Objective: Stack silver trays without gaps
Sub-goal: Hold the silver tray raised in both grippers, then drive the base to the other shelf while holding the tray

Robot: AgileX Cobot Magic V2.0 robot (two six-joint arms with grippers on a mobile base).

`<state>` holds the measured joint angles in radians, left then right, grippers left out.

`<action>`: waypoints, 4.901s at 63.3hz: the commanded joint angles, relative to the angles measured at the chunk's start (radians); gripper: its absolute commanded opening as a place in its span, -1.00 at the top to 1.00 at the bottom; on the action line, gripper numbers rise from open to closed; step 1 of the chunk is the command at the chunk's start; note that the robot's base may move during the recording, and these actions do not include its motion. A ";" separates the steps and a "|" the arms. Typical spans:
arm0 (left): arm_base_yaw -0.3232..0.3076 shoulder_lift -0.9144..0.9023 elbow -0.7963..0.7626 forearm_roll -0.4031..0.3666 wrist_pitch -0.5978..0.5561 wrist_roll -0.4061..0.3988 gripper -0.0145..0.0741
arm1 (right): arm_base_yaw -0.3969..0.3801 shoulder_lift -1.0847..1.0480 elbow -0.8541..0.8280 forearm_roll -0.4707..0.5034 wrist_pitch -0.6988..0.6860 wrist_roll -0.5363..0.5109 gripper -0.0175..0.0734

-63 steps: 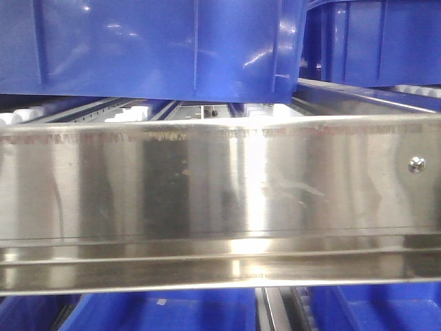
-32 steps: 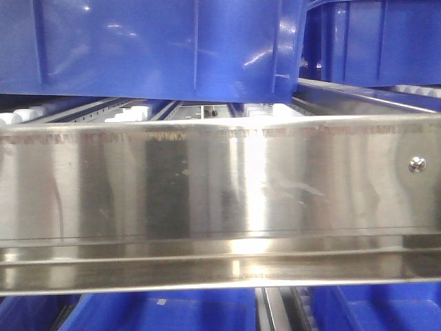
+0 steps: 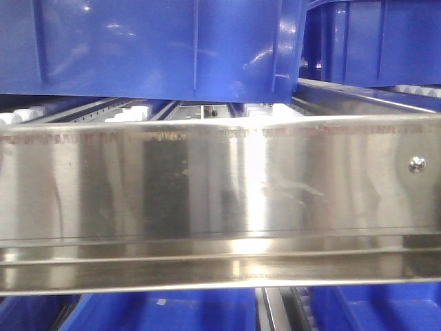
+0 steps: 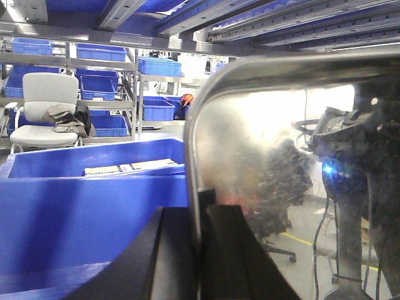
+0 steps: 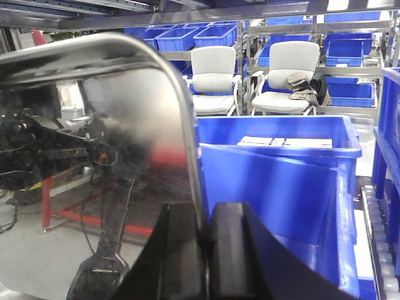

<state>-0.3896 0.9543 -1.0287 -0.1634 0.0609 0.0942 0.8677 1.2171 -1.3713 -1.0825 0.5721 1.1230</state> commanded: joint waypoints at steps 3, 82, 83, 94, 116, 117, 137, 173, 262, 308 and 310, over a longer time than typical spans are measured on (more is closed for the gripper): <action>-0.013 -0.008 -0.003 0.008 -0.023 0.009 0.71 | 0.000 -0.007 -0.002 -0.018 -0.085 0.005 0.79; -0.013 -0.008 -0.003 0.008 -0.023 0.009 0.71 | 0.000 -0.007 -0.002 -0.018 -0.169 0.005 0.79; -0.013 -0.008 -0.003 0.008 -0.023 0.009 0.71 | 0.000 -0.007 -0.002 -0.018 -0.169 0.005 0.79; -0.013 -0.008 -0.003 0.008 -0.023 0.009 0.71 | 0.000 -0.007 -0.002 -0.018 -0.169 0.005 0.79; -0.013 -0.008 -0.003 0.008 -0.023 0.009 0.71 | 0.000 -0.007 -0.002 -0.018 -0.176 0.005 0.79; -0.013 -0.008 -0.003 0.008 -0.023 0.009 0.71 | 0.000 -0.007 -0.002 -0.018 -0.176 0.005 0.79; -0.013 -0.008 -0.003 0.008 -0.023 0.009 0.71 | 0.000 -0.007 -0.002 -0.018 -0.209 0.005 0.79; -0.013 -0.008 -0.003 0.008 -0.023 0.009 0.71 | 0.000 -0.007 -0.002 -0.018 -0.373 0.005 0.79; -0.013 -0.008 -0.003 0.008 -0.023 0.009 0.71 | 0.000 -0.007 -0.002 -0.018 -0.491 0.005 0.79; -0.013 -0.008 -0.003 0.008 -0.026 0.009 0.71 | 0.000 -0.007 -0.002 -0.018 -0.527 0.005 0.79; -0.013 -0.008 -0.003 0.008 -0.026 0.009 0.71 | 0.000 -0.007 -0.002 -0.018 -0.527 0.005 0.79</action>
<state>-0.3819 0.9439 -1.0270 -0.1663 0.0352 0.0851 0.8453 1.2022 -1.3691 -1.1084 0.4042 1.1103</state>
